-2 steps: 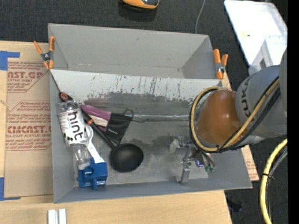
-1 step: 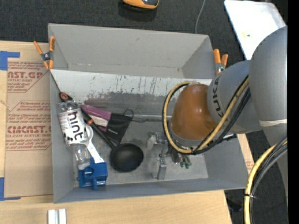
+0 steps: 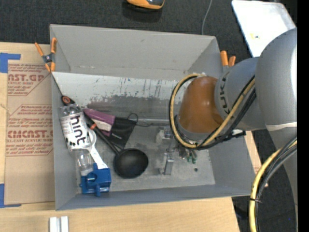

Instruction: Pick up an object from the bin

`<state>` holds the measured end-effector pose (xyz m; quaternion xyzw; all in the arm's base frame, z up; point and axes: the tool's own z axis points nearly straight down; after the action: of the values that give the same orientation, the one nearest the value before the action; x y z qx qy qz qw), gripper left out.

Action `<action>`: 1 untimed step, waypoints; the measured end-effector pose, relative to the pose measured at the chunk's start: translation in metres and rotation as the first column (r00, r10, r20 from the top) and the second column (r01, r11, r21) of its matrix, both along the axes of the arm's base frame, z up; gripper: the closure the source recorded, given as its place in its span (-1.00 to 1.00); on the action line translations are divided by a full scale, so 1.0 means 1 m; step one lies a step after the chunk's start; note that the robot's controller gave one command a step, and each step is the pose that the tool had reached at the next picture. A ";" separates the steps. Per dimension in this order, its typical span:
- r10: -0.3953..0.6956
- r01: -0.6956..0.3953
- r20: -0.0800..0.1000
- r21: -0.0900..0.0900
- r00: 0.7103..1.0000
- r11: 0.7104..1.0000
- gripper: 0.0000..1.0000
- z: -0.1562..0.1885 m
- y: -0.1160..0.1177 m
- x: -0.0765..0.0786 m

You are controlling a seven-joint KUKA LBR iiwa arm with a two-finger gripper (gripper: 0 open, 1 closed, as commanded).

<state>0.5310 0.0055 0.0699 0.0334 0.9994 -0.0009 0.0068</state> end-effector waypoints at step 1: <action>-0.137 0.137 -0.005 0.005 0.990 0.990 -1.00 0.000 0.046 0.014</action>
Offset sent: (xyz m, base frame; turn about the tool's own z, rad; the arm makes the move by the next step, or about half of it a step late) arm -0.0175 0.0692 0.0001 0.1240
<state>0.5451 0.0511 0.0701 0.1022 0.9948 0.0010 0.0041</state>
